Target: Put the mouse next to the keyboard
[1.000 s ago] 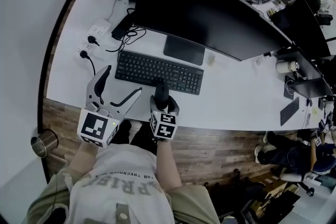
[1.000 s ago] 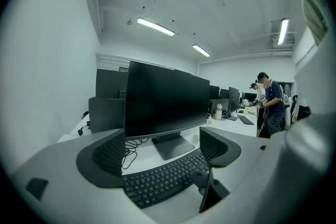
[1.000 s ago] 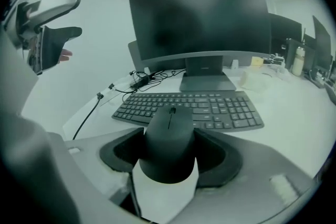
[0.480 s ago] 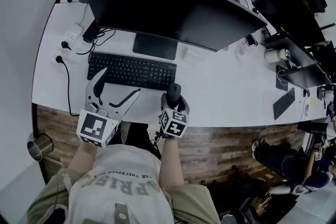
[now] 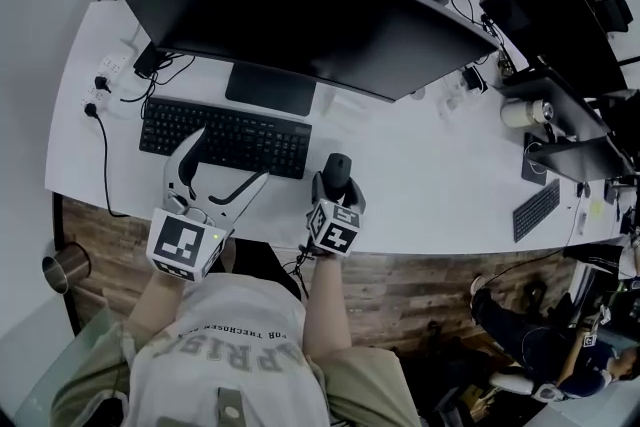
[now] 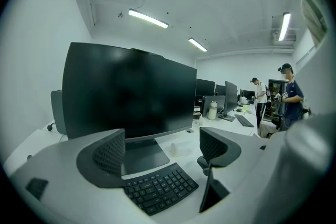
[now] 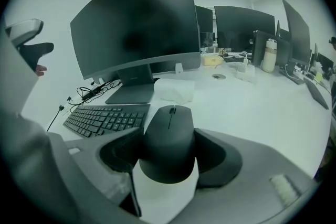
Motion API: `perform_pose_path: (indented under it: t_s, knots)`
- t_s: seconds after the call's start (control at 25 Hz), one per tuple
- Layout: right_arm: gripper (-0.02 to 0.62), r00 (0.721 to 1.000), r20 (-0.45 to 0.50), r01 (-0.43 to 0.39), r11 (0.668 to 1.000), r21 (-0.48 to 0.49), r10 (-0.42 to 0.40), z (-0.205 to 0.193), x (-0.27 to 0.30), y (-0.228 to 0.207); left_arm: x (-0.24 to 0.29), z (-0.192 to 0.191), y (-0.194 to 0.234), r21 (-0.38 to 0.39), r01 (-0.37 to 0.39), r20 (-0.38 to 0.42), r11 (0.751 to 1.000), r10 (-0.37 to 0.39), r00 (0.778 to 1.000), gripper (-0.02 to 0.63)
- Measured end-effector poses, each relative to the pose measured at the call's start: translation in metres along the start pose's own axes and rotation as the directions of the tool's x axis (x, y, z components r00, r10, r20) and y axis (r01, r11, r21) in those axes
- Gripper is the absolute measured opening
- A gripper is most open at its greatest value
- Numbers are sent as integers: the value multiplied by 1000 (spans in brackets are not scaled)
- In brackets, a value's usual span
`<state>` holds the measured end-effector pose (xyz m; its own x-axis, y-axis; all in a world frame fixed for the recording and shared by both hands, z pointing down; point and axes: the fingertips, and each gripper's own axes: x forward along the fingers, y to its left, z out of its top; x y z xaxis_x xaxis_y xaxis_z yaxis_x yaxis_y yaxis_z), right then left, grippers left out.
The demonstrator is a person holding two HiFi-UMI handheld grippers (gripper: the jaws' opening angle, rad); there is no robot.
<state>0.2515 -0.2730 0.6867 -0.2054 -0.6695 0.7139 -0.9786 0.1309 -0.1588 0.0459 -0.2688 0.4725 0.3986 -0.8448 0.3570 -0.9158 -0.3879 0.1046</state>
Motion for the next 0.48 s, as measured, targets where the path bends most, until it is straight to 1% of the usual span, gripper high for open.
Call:
perform_pose_path:
  t_s: [0.24, 0.48]
  knots:
    - [301, 999, -51, -11, 1000, -11, 11, -4, 21, -15, 19, 3, -1, -16, -33, 2, 999, 33, 999, 425]
    - [301, 997, -80, -18, 999, -26, 16, -6, 35, -16, 29, 2, 4, -21, -58, -10, 998, 58, 998, 425]
